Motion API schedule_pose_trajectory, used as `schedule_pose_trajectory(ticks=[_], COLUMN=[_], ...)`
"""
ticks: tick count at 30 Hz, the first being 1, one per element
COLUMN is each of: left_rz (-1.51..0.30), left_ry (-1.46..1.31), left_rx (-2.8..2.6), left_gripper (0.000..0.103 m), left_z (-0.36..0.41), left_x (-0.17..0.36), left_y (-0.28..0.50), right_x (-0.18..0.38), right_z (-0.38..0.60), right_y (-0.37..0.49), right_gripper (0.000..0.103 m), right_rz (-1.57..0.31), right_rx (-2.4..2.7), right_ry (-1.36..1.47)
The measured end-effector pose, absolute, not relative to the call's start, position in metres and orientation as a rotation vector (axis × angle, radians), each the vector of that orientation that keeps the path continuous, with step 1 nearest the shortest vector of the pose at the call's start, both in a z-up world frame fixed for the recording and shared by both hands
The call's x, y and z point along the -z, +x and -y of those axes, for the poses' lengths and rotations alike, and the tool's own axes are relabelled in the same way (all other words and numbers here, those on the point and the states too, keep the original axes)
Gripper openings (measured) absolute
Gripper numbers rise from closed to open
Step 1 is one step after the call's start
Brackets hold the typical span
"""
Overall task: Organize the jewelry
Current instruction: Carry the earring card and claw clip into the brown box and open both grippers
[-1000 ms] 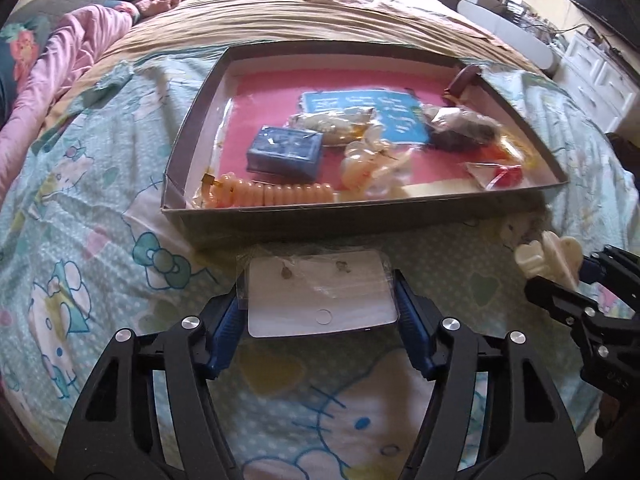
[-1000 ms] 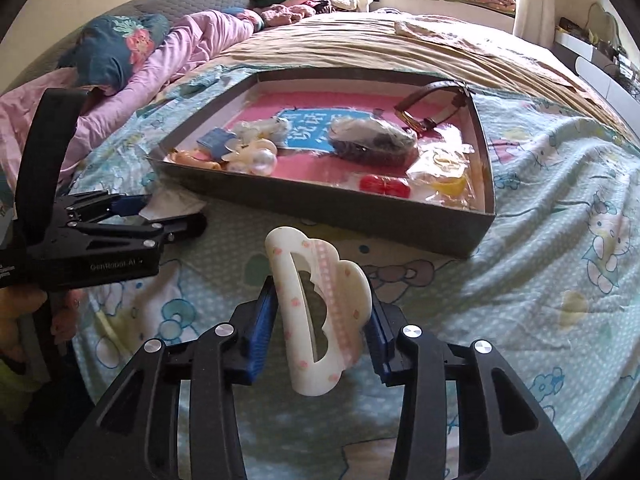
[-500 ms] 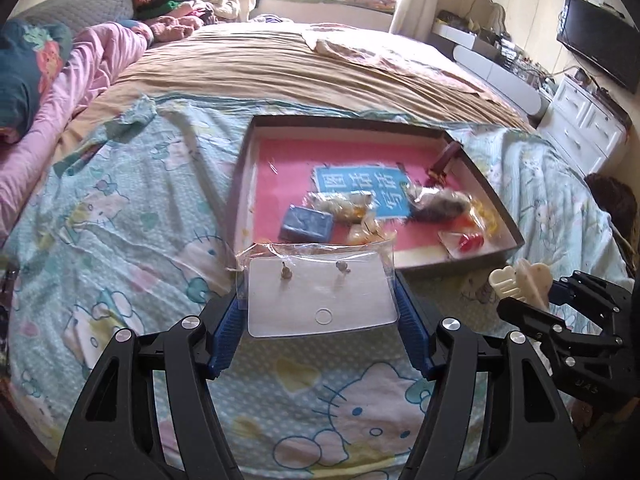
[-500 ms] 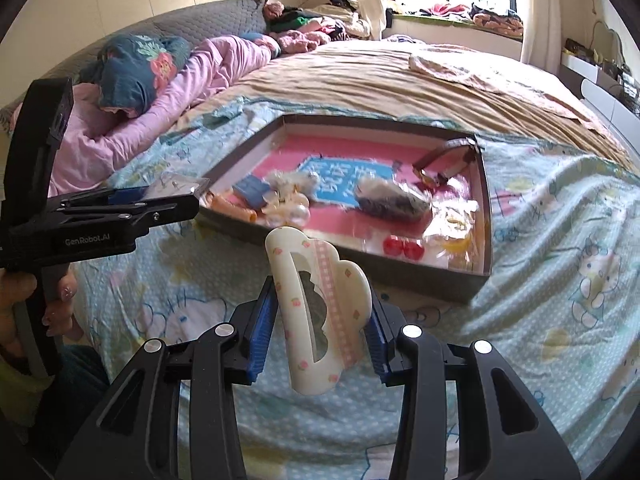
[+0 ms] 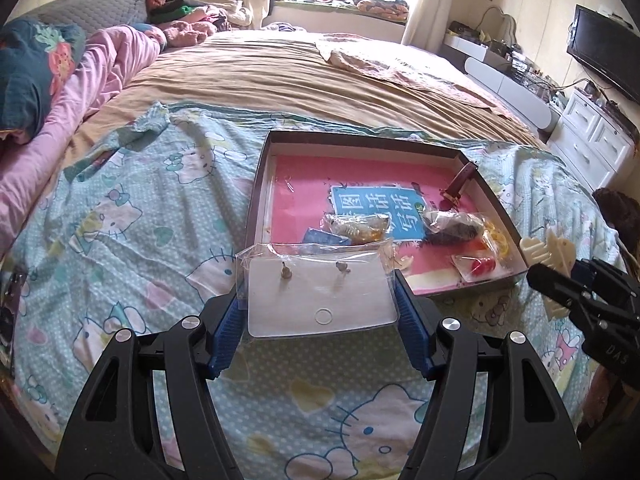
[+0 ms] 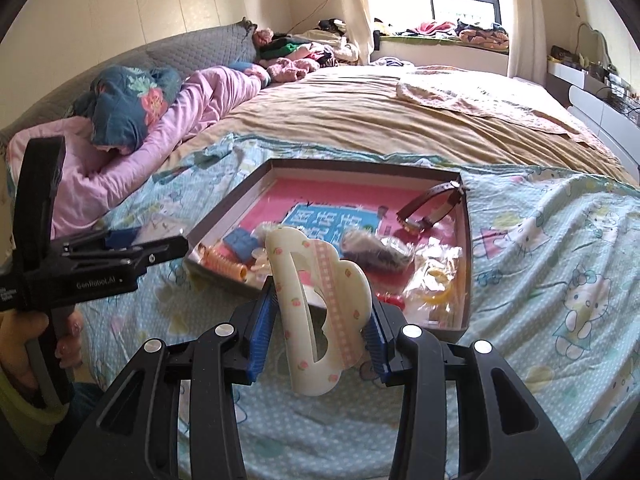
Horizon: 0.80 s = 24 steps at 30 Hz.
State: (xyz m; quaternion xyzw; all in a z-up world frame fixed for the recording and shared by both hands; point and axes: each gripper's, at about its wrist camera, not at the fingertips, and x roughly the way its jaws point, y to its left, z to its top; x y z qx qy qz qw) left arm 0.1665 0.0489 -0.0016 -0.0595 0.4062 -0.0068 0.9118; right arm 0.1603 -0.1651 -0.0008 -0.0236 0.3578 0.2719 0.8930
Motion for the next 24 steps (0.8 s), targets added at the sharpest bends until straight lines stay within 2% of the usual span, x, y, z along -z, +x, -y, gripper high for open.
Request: schedule_pose_trajectory(ticks=[24], left_rz=[-0.857], left_ry=[-0.109], left_rx=[0.000], left_gripper=[0.059], left_z=[-0.035], left_x=[0.017], left_y=[0.200], right_x=[-0.001], right_z=[0.188], right_y=[0.200], right_gripper=[0.039], right_rz=[-0.697], right_rx=[-0.472], right_ry=[0.005])
